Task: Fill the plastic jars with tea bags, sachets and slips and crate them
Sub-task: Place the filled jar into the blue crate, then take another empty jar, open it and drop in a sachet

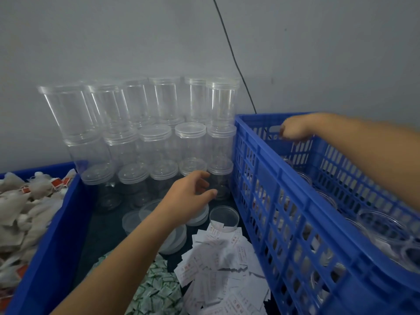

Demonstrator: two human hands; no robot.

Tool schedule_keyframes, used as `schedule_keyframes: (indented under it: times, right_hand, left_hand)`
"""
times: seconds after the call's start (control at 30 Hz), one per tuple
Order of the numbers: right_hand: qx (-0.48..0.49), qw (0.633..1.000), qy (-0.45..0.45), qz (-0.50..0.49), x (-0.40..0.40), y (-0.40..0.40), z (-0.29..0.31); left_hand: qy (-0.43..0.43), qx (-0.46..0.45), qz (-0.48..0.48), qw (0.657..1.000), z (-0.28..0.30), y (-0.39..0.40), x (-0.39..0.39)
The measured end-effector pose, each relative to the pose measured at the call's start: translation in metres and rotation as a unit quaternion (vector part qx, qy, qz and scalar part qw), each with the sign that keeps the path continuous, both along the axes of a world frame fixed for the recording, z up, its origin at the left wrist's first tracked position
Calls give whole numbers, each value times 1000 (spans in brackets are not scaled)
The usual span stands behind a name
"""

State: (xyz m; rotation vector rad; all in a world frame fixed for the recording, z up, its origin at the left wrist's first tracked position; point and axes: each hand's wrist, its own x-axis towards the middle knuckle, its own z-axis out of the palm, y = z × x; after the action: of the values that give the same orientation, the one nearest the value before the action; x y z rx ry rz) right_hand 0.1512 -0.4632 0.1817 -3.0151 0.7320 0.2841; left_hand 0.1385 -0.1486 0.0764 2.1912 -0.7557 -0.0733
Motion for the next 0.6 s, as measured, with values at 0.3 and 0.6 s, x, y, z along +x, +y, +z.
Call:
schedule_keyframes:
  times: [0.3, 0.6]
  right_hand:
    - [-35, 945, -308, 104, 14, 78, 84]
    - [136, 932, -334, 25, 81, 111, 68]
  left_hand:
    - [-79, 106, 22, 991, 9, 67, -4]
    - [-74, 116, 66, 988, -4, 143, -4]
